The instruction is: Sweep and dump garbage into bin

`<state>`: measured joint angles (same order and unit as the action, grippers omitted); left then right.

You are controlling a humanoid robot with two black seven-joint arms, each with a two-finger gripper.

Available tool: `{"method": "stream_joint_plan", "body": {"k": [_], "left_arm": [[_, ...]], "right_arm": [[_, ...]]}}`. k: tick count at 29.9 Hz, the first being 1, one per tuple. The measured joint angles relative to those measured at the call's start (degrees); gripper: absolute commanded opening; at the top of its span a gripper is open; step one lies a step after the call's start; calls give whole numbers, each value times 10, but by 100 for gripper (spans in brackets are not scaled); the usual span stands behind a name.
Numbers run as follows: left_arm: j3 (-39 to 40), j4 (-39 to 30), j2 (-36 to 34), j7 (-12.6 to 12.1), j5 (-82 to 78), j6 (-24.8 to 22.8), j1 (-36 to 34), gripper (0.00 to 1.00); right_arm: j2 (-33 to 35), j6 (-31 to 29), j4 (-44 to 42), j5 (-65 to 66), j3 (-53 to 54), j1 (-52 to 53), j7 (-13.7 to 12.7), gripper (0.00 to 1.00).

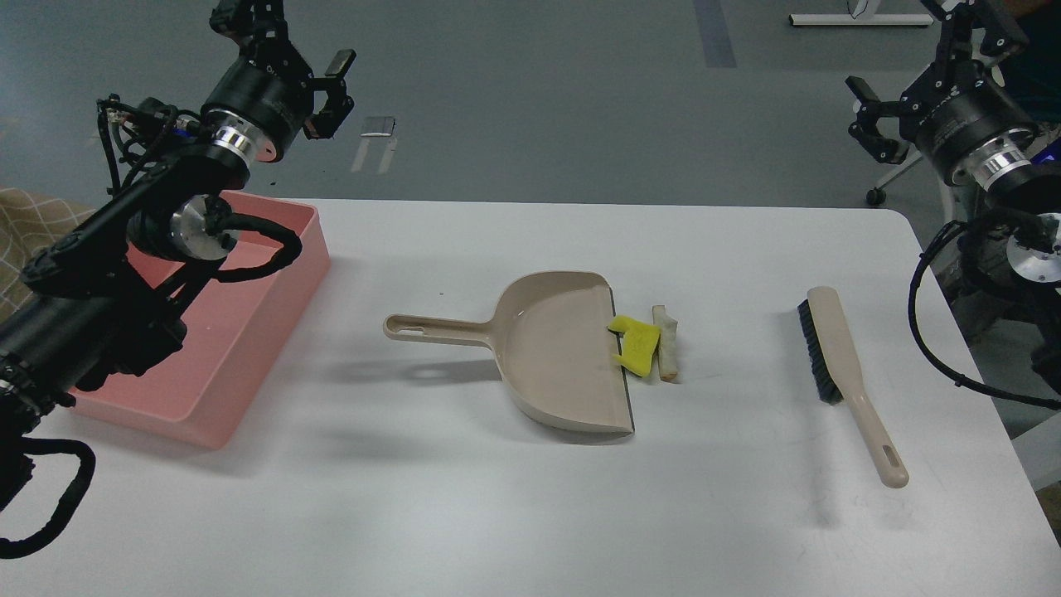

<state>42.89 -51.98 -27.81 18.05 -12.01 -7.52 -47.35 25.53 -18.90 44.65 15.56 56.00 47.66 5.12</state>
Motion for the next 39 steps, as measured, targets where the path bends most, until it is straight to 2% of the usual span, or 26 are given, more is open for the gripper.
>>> {"method": "stream_joint_plan", "body": {"k": [16, 32, 39], "left_arm": [[49, -1, 15, -5, -5, 27, 9, 99], [42, -4, 15, -1, -14, 25, 14, 99], [19, -42, 4, -6, -37, 25, 11, 99]], "right_arm": [[-4, 8, 4, 2, 3, 1, 0, 100], [-8, 8, -4, 6, 1, 6, 3, 100], [-15, 8, -13, 8, -2, 12, 3, 100]]}}
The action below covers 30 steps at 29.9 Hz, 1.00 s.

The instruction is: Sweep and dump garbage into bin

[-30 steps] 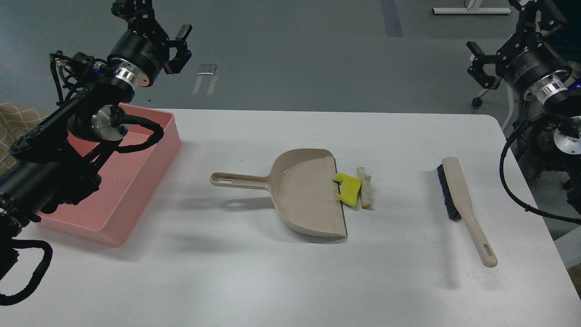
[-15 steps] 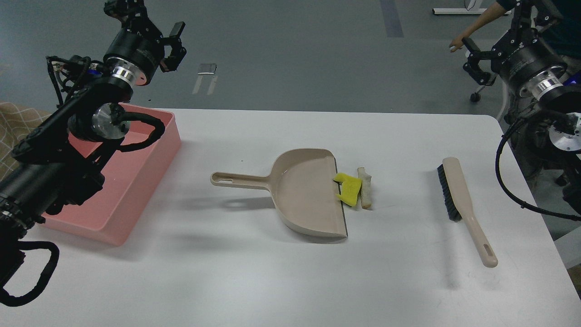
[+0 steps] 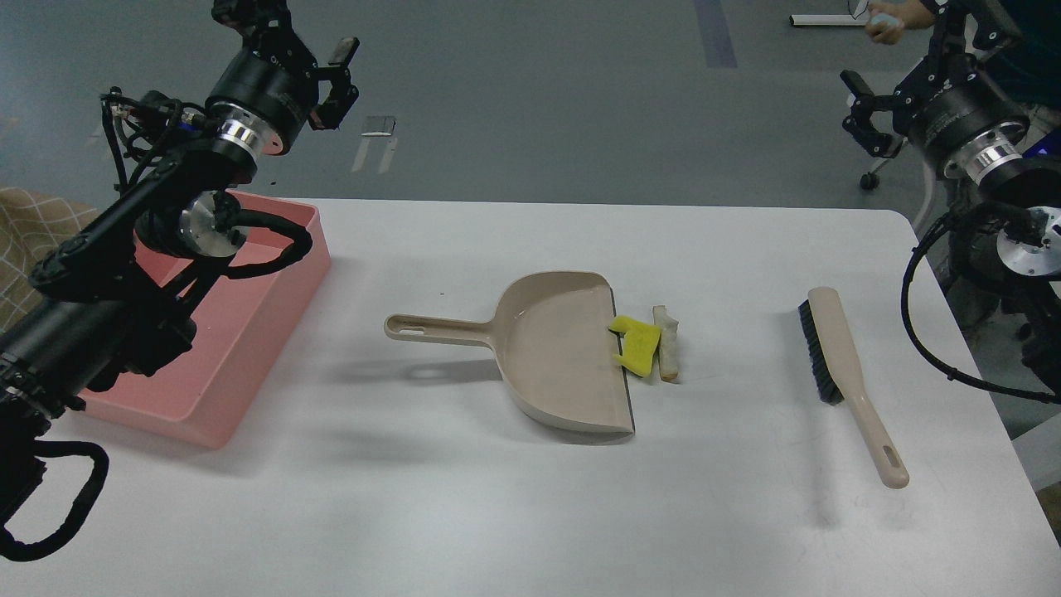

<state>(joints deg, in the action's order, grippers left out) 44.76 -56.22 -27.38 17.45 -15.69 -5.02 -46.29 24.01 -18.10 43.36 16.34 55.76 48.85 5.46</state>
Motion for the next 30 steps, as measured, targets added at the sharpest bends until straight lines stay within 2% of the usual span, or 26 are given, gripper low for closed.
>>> {"method": "stream_joint_plan", "body": {"k": [12, 21, 25, 30], "left_arm": [[-69, -74, -75, 6, -29, -1, 9, 99], [-85, -269, -230, 9, -154, 3, 55, 99], [-83, -352, -294, 7, -155, 18, 110, 99], [-75, -429, -334, 7, -157, 44, 195, 99]], "right_arm": [[5, -2, -4, 2, -4, -3, 0, 100], [13, -2, -2, 14, -4, -1, 0, 100], [13, -2, -2, 15, -4, -6, 0, 100], [13, -2, -2, 15, -11, -9, 0, 100]]}}
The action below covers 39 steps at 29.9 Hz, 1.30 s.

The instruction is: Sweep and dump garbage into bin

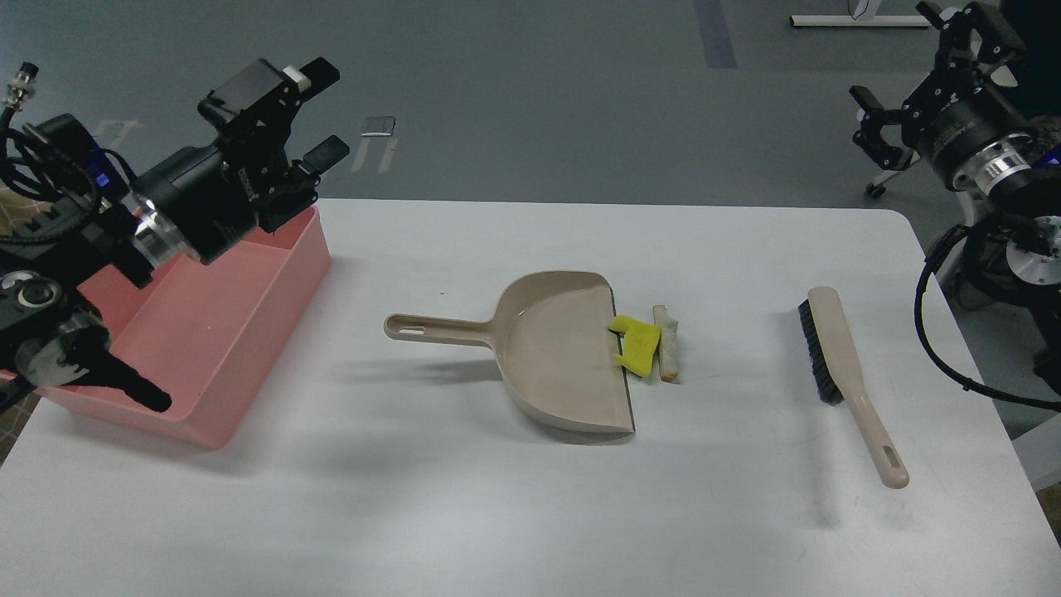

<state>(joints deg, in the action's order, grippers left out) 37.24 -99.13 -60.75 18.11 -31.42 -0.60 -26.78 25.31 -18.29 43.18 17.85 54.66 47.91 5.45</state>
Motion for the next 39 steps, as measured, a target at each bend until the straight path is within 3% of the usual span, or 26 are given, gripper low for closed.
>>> {"method": "stream_joint_plan", "body": {"k": [8, 16, 27, 39], "left_arm": [[-3, -18, 16, 0, -21, 12, 96, 99], [0, 10, 112, -5, -120, 23, 161, 99], [2, 98, 207, -6, -146, 30, 171, 99], [-6, 135, 231, -5, -153, 30, 173, 99]], "right_arm": [[0, 0, 0, 0, -1, -8, 0, 100], [5, 0, 0, 5, -1, -15, 0, 100], [6, 0, -1, 6, -1, -16, 0, 100], [5, 1, -1, 6, -1, -16, 0, 100]]}}
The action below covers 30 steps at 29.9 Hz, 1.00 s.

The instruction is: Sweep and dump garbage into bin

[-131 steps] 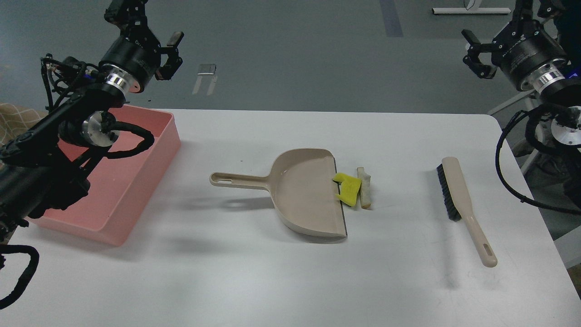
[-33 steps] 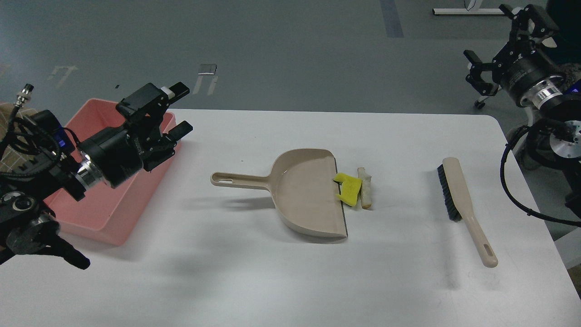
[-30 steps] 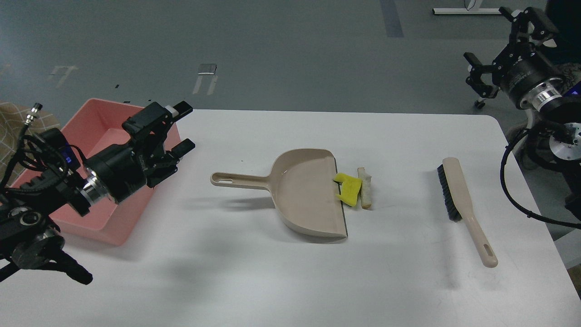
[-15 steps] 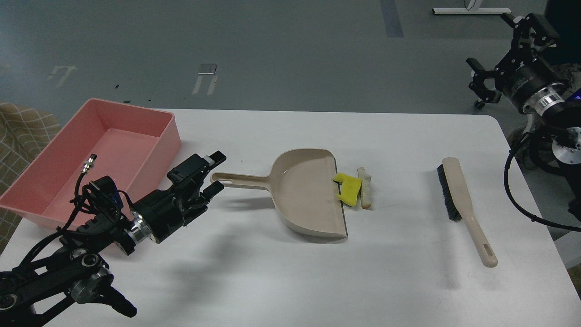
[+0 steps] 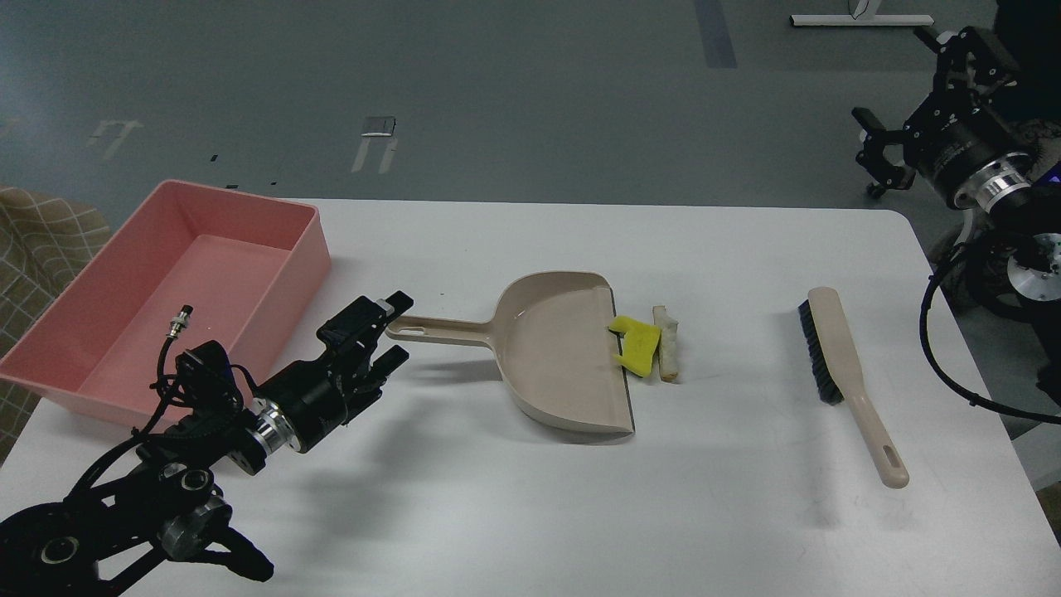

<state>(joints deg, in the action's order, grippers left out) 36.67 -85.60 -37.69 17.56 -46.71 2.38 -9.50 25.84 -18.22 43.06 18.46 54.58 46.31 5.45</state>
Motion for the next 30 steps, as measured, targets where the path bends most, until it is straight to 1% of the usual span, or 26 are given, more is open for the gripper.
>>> {"method": "stream_joint_plan", "body": {"k": [7, 13, 17, 21, 27, 30], "left_arm": [[-3, 41, 39, 0, -17, 0, -2, 99], [-2, 77, 57, 0, -18, 3, -11, 98], [-2, 90, 60, 0, -18, 11, -18, 95], [-2, 97, 61, 0, -18, 21, -18, 94], [-2, 102, 61, 0, -18, 29, -19, 85], [-2, 103, 65, 0, -18, 30, -21, 84]], "right_arm": [[0, 0, -1, 0, 0, -1, 0, 100], [0, 0, -1, 0, 0, -1, 0, 100], [0, 0, -1, 0, 0, -1, 0, 100], [0, 0, -1, 0, 0, -1, 0, 100], [0, 0, -1, 0, 0, -2, 0, 100], [-1, 0, -1, 1, 0, -3, 0, 100]]}}
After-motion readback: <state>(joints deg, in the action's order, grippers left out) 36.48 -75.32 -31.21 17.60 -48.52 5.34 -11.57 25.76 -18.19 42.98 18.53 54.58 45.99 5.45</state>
